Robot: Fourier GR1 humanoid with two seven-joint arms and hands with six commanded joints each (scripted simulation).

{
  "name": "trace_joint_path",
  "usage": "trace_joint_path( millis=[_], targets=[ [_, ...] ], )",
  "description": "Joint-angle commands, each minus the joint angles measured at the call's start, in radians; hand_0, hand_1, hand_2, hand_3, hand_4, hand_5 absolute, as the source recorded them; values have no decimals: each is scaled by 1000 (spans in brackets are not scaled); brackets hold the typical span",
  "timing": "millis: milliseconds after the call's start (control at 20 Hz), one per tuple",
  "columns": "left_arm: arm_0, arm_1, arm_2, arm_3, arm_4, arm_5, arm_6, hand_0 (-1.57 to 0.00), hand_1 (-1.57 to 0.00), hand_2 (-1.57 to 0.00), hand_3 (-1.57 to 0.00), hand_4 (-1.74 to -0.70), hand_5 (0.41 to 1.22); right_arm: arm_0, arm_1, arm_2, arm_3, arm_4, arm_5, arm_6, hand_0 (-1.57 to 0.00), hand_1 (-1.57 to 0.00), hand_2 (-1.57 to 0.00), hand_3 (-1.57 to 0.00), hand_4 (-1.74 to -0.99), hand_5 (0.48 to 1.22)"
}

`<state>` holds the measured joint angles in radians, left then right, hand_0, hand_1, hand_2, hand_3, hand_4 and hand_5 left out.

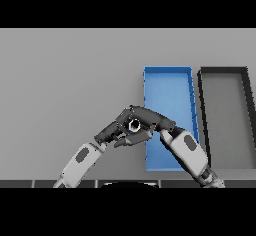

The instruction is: Pick up the blue pipe and place it into the blue bin.

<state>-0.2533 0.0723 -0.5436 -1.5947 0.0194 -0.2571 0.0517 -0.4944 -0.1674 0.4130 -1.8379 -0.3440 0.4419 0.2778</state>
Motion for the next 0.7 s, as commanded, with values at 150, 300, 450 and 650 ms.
trace_joint_path(
  millis=[150, 300, 450, 650],
  targets=[
    [5, 2, 23, -13, -4, -32, -4, -1571, -1569, -1571, -1442, -1724, 1221, 14, 16, 4, -12, -43, -13, 7, -1532, -1533, -1533, -1523, -1475, 1171],
    [17, 9, 16, -30, -72, -43, -19, -1045, -991, -950, -963, -1426, 1221, 9, -1, 0, -22, -54, -32, 23, -1551, -1551, -1552, -1547, -1483, 1195],
    [2, 16, 36, -8, -116, -103, -73, -535, -507, -486, -492, -1144, 1221, -5, 4, 15, -26, -46, -66, 54, -1561, -1561, -1561, -1559, -1486, 1208],
    [2, -6, 38, -5, -183, -79, -52, -218, -207, -198, -201, -923, 899, -4, -9, 11, -23, -48, -73, 38, -1567, -1567, -1567, -1566, -1488, 1216]
  ],
)
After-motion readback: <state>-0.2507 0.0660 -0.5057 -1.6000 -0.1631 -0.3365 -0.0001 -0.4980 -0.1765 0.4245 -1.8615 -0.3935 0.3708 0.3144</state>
